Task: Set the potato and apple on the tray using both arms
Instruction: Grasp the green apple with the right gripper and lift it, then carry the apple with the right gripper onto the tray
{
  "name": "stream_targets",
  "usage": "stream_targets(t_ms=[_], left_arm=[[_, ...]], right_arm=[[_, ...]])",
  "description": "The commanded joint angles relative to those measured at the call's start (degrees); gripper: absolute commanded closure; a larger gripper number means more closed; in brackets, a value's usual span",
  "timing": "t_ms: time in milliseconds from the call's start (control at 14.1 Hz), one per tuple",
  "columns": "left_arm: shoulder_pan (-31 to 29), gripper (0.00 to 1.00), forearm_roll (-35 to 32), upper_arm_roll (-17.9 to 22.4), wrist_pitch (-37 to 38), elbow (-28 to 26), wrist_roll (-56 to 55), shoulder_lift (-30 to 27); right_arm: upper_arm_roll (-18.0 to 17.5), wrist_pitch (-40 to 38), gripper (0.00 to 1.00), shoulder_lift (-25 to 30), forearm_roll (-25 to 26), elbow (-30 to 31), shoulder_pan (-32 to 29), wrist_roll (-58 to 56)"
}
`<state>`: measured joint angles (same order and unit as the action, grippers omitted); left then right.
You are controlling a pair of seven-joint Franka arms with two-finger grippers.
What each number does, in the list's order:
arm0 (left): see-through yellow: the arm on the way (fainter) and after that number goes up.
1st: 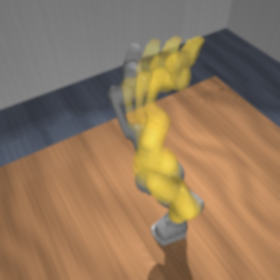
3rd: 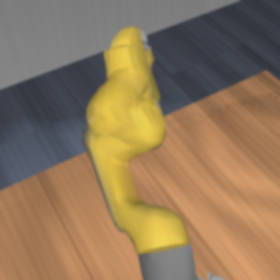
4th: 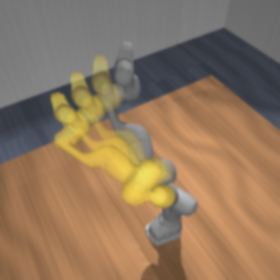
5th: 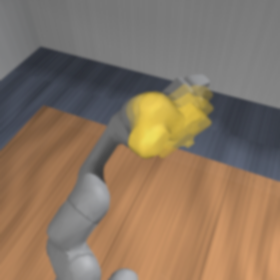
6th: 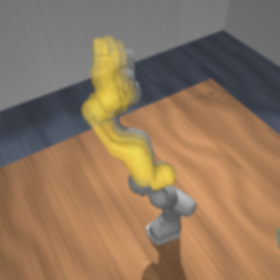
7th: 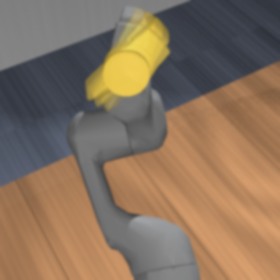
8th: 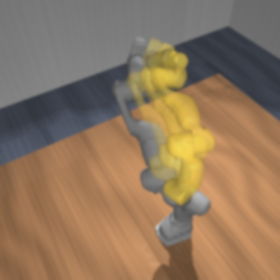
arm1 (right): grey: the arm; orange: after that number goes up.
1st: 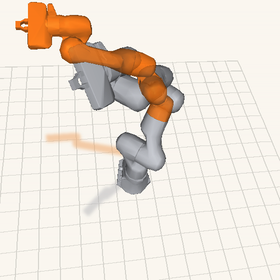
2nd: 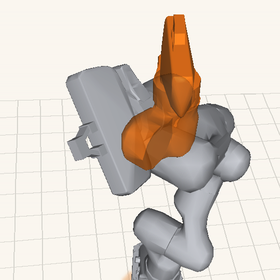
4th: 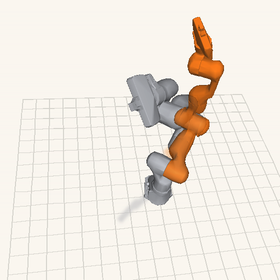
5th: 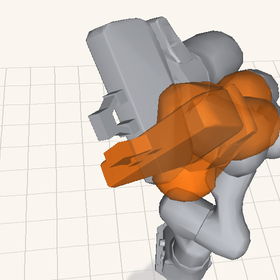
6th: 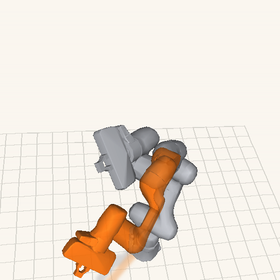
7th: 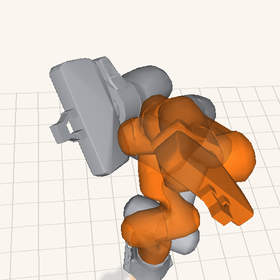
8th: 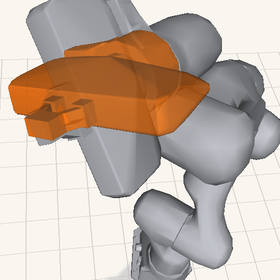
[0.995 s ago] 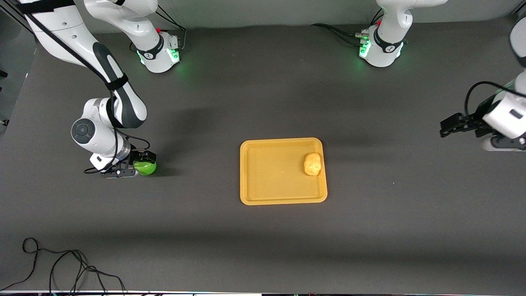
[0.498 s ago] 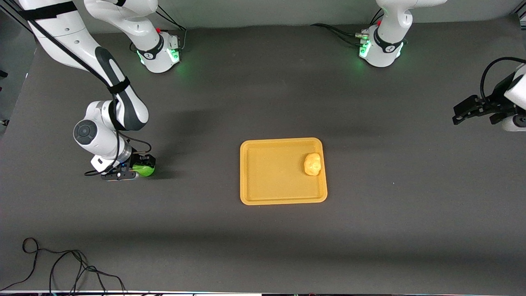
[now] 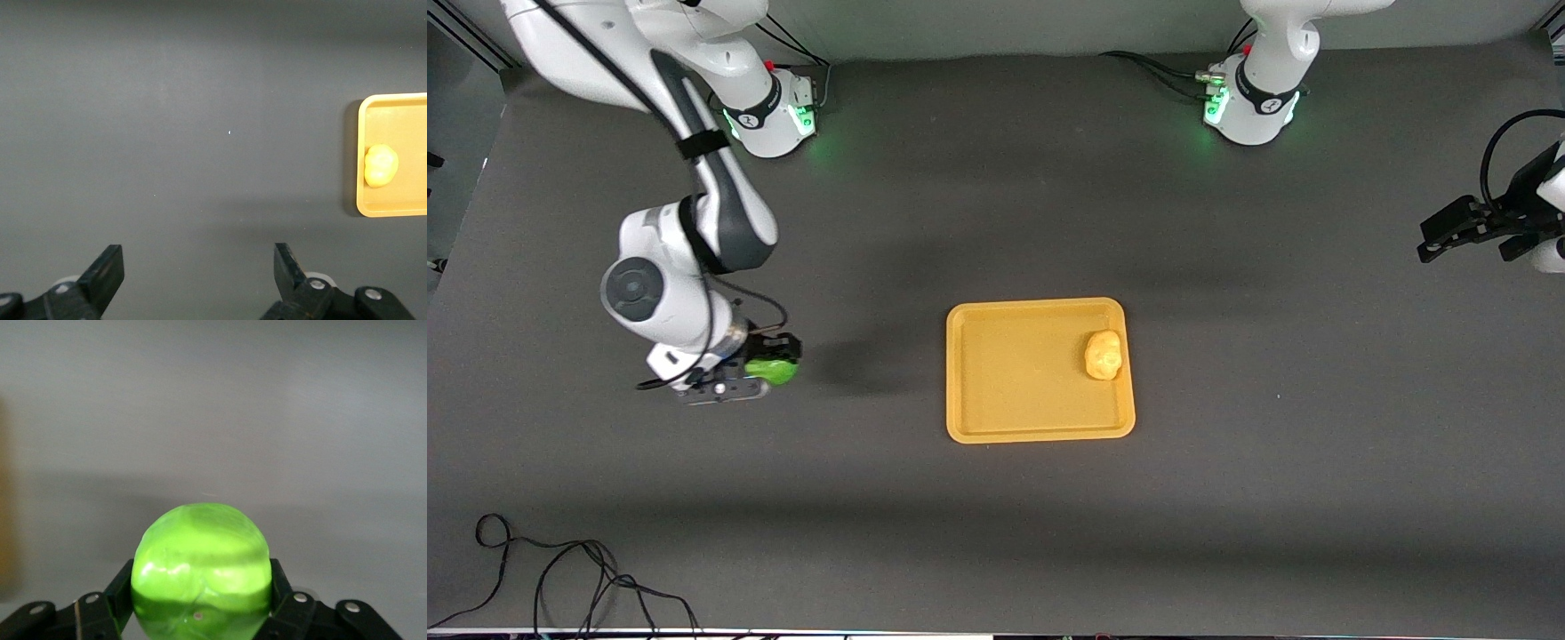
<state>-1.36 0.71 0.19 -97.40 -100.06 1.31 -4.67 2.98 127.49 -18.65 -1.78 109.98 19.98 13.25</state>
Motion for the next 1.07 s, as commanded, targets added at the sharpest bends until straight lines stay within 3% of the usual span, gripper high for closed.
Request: stream_targets(t_ms=[0, 142, 569, 711, 995], left_arm=[[0.3, 0.00, 0.5, 0.0, 0.5, 0.1, 1.0, 0.2], [0.3, 0.00, 0.8, 0.0, 0.5, 0.5, 1.0, 0.1], [0.6, 0.00, 0.9, -0.3, 1.2, 1.6, 1.1, -0.1], [0.7, 0.00, 0.8, -0.4, 1.2, 2.1, 1.0, -0.1], [1.0, 0.00, 0.8, -0.4, 1.2, 2.2, 1.0, -0.1]], right_arm=[[0.5, -1.9, 0.58, -7.1, -4.4, -11.3, 6.9, 10.1], [0.5, -1.9, 0.58, -12.9, -8.1, -20.5, 11.2, 17.0], [0.5, -1.5, 0.58, -32.6, -8.2, -44.1, 19.5, 29.8], [0.6, 0.3, 0.58, -37.1, -7.7, -46.9, 22.9, 34.7], [0.5, 0.4, 0.58, -38.5, -7.6, -46.9, 24.1, 35.0]])
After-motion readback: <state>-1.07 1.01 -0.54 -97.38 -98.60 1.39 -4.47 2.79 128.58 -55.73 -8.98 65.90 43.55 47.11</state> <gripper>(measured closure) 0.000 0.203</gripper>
